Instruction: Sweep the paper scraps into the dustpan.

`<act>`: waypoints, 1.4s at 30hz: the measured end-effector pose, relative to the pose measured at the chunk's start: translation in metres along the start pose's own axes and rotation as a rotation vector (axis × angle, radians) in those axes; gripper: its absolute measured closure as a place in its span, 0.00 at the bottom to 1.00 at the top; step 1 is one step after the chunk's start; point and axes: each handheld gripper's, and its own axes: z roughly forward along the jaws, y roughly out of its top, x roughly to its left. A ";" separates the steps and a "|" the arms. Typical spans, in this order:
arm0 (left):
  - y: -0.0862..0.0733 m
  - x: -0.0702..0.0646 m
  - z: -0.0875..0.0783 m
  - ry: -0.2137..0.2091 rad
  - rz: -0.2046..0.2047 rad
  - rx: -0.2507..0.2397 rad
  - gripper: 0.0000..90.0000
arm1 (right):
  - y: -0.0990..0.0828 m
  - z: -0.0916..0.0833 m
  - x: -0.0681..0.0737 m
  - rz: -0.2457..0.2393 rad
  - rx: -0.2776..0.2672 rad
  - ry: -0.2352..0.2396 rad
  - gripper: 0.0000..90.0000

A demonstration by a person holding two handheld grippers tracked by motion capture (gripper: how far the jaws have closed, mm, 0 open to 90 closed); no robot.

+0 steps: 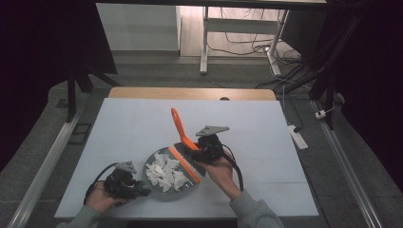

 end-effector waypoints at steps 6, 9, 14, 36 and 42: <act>0.001 -0.001 -0.002 0.014 0.000 -0.018 0.69 | -0.005 -0.008 -0.008 0.006 -0.008 -0.007 0.78; 0.001 -0.001 -0.002 0.025 0.000 -0.022 0.69 | -0.006 -0.011 -0.011 0.015 -0.014 -0.008 0.78; 0.001 -0.002 -0.004 0.045 0.006 -0.044 0.69 | -0.009 -0.019 -0.018 0.019 -0.022 -0.011 0.78; 0.005 -0.010 -0.013 0.160 -0.004 -0.157 0.69 | -0.023 -0.055 -0.042 -0.025 -0.090 -0.020 0.78; 0.006 -0.012 -0.012 0.166 -0.030 -0.175 0.69 | -0.030 -0.070 -0.049 -0.009 -0.107 -0.036 0.78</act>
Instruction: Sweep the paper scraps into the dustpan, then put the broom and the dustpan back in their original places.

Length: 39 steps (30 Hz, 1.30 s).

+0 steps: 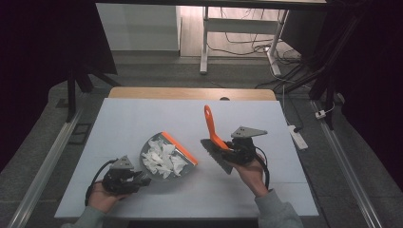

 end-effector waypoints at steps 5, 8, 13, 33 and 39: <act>0.000 0.001 -0.004 0.010 -0.042 -0.040 0.69 | -0.007 -0.007 -0.007 0.001 -0.005 0.002 0.78; -0.002 0.003 -0.005 -0.005 -0.070 -0.061 0.69 | -0.009 -0.011 -0.010 -0.004 -0.008 -0.002 0.78; -0.003 0.007 -0.007 0.011 -0.103 -0.087 0.69 | -0.011 -0.021 -0.014 -0.013 -0.016 -0.009 0.78; -0.009 0.016 -0.013 0.087 -0.218 -0.155 0.69 | -0.025 -0.032 -0.030 0.044 0.009 -0.056 0.78; -0.007 0.014 -0.012 0.084 -0.236 -0.170 0.69 | -0.027 -0.035 -0.035 0.060 0.002 -0.037 0.78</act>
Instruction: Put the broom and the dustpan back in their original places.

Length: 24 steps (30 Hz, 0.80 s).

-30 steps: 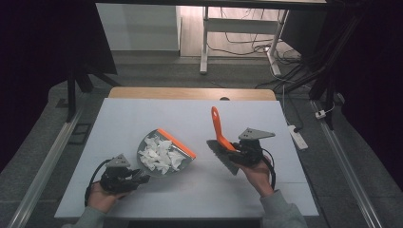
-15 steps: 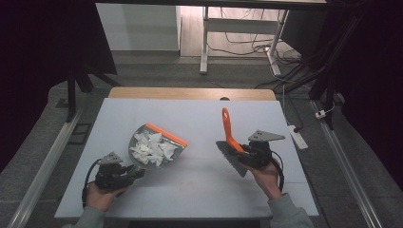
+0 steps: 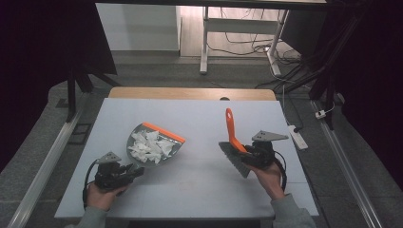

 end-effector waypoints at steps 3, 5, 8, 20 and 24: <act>0.000 -0.001 0.001 0.011 -0.014 -0.007 0.69 | -0.002 -0.002 -0.001 0.008 0.000 0.010 0.78; 0.000 -0.001 0.001 0.028 -0.030 -0.018 0.69 | -0.003 -0.002 -0.002 0.015 0.004 0.016 0.78; 0.000 -0.001 0.001 0.048 -0.043 -0.027 0.69 | -0.007 -0.002 -0.003 0.027 0.008 0.032 0.78; -0.002 0.002 0.003 0.107 -0.103 -0.045 0.69 | -0.009 0.000 -0.005 0.066 0.035 0.066 0.78; -0.003 0.003 0.005 0.126 -0.127 -0.051 0.69 | -0.009 0.002 -0.005 0.086 0.050 0.078 0.78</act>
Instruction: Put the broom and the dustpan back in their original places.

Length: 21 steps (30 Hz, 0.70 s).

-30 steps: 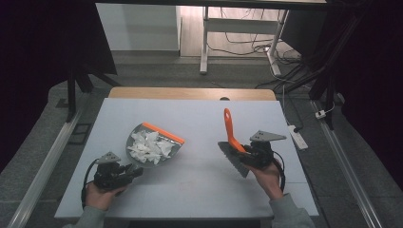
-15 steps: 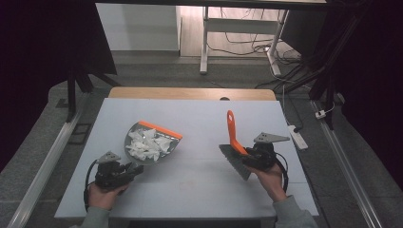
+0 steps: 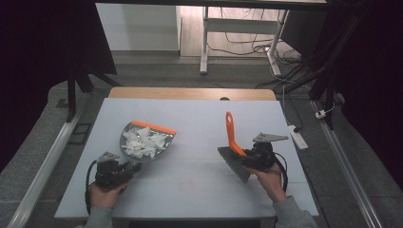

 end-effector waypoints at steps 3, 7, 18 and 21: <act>-0.001 0.002 0.002 0.028 -0.025 -0.009 0.69 | 0.000 0.000 0.000 0.010 0.005 0.012 0.78; -0.002 0.007 0.005 0.058 -0.057 -0.011 0.69 | 0.001 -0.001 -0.001 0.036 -0.001 0.031 0.78; -0.003 0.007 0.019 0.098 -0.095 0.010 0.68 | -0.003 0.008 -0.004 0.076 0.050 0.047 0.78; -0.003 0.005 0.023 0.106 -0.099 0.013 0.68 | -0.005 0.011 -0.004 0.081 0.066 0.047 0.78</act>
